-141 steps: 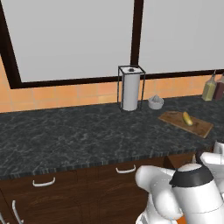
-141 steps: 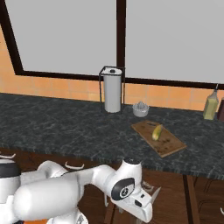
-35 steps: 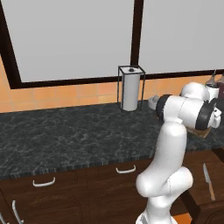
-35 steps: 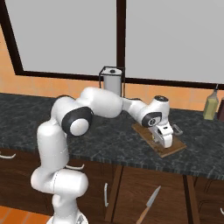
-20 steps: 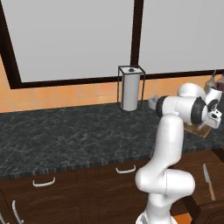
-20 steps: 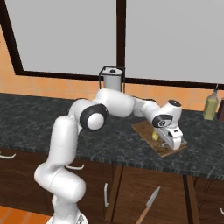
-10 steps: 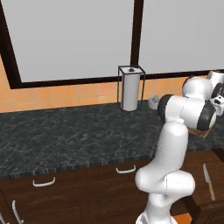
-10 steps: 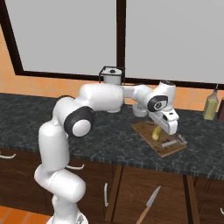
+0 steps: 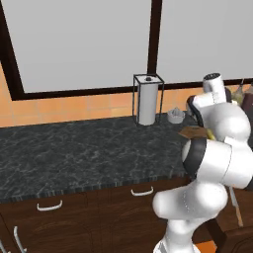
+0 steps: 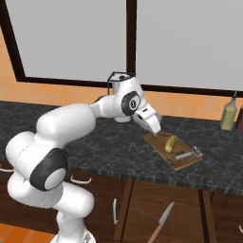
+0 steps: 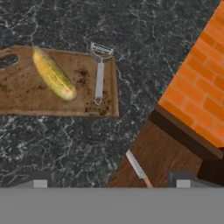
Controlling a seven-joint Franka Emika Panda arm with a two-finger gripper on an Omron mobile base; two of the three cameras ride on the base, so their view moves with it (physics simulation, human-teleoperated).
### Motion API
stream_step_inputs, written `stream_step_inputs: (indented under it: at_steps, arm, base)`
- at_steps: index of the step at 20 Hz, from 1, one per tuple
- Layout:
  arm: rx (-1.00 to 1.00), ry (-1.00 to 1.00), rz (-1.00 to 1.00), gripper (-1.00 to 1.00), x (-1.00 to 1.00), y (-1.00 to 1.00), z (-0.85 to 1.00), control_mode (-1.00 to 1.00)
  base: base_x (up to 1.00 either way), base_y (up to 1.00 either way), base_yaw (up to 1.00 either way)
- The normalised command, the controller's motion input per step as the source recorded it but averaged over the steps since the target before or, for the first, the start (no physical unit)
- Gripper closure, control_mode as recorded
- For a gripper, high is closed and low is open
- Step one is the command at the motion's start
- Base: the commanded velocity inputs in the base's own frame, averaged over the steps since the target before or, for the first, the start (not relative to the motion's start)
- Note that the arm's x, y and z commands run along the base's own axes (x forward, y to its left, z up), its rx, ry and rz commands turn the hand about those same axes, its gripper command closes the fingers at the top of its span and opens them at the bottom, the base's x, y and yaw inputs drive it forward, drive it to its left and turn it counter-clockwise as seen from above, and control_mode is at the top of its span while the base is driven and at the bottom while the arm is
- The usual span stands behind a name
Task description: Place the appropriate cutting tool for cutting the cucumber skin on the cutting board.
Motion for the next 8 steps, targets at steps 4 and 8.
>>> stream_step_inputs:
  at_steps: [4,8]
  arm:
    - [-0.05,0.00,0.16,-1.00,-0.31,1.00,0.13,-1.00]
    - [0.00,0.01,0.18,-1.00,-0.26,1.00,0.47,-1.00]
  base:
    - [0.00,0.00,0.00]
    - [0.00,0.00,0.00]
